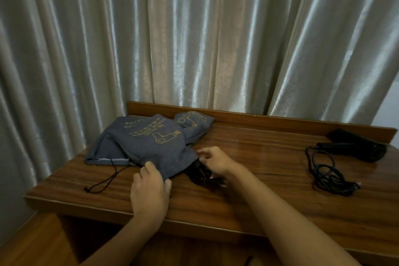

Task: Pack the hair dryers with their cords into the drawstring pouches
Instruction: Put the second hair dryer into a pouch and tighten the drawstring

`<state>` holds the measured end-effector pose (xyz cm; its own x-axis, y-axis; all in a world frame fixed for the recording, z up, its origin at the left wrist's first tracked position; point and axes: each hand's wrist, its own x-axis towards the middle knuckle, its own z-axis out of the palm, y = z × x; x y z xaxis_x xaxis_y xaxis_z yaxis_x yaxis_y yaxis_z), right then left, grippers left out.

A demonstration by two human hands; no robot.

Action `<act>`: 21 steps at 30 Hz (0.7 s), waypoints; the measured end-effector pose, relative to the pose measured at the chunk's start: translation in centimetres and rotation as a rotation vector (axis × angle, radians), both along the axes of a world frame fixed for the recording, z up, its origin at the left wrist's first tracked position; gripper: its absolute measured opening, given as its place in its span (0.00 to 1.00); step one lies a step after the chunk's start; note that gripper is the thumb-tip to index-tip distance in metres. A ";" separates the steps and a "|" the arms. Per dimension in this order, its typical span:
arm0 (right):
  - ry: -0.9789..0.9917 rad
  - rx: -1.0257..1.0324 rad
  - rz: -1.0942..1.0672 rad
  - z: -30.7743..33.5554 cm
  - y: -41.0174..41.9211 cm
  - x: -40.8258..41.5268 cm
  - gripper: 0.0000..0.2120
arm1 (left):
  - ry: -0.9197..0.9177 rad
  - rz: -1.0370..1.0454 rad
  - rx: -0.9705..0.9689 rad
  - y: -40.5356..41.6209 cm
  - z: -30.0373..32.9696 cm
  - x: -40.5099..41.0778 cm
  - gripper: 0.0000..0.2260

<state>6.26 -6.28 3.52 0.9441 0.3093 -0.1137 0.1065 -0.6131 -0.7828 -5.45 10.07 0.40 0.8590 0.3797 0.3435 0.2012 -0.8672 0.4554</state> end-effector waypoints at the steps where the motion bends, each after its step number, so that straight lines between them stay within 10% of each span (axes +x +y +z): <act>1: -0.033 -0.054 0.045 0.1 -0.2 0.4 0.20 | -0.017 -0.017 -0.039 0.0 0.0 0.3 0.16; 5: -0.341 -0.310 0.087 -0.5 0.0 0.9 0.12 | -0.128 -0.102 -0.260 0.0 -0.3 0.7 0.12; 13: -0.569 -0.118 -0.096 2.1 2.0 -1.1 0.06 | -0.336 -0.094 -0.273 2.2 1.8 1.5 0.10; 21: -0.339 0.140 0.025 10.7 3.4 -2.0 0.10 | -0.434 -0.008 -0.260 5.5 9.4 3.1 0.10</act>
<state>4.29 -2.88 14.18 0.9129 0.3226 0.2499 0.3880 -0.4962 -0.7767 -2.35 15.54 9.82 0.6615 0.4943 0.5640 -0.0605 -0.7145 0.6971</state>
